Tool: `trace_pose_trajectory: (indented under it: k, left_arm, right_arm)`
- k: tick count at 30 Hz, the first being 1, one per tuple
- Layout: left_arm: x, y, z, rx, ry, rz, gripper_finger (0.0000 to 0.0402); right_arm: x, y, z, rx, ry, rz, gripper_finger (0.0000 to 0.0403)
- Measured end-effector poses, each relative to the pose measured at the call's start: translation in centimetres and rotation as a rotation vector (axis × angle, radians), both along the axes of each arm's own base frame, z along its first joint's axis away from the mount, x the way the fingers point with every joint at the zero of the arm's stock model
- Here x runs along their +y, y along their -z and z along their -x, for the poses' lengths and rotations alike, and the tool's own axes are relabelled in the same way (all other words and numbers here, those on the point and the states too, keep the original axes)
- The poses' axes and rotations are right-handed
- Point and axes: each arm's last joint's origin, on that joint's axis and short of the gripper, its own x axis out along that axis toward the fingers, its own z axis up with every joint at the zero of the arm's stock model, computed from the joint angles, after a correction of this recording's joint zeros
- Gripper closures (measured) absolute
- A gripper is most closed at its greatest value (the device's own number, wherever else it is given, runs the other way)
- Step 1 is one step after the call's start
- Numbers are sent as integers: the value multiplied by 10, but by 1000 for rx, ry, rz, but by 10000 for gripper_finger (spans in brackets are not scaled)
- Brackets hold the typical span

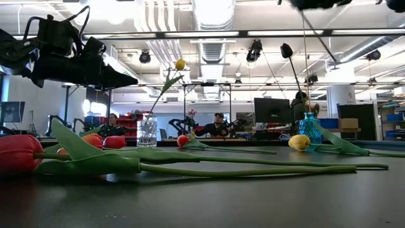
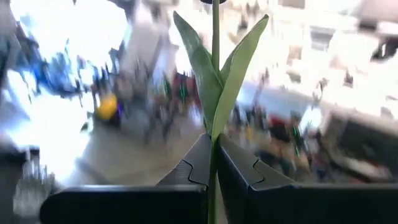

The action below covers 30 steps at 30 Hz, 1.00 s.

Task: Sort flowers into vase by color
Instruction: Put the black flower into the blue vase

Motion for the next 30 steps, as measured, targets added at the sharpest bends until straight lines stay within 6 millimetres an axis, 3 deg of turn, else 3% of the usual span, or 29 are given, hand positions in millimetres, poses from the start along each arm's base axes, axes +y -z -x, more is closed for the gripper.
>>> trace_pose_trajectory:
  k: [6,9,15,23,30]
  left_arm:
    - [0,0,0,0,0,0,402]
    - [0,0,0,0,0,0,402]
    - [0,0,0,1,0,-4,402]
    - [0,0,0,1,1,-4,402]
    - [0,0,0,2,0,-8,402]
  right_arm:
    - [-4,-13,41,-184,-34,204,390]
    - [-8,-12,51,-234,-14,250,390]
    - [-23,5,36,-220,25,264,390]
    - [-60,36,24,-268,173,265,390]
    - [-94,47,14,-266,302,264,390]
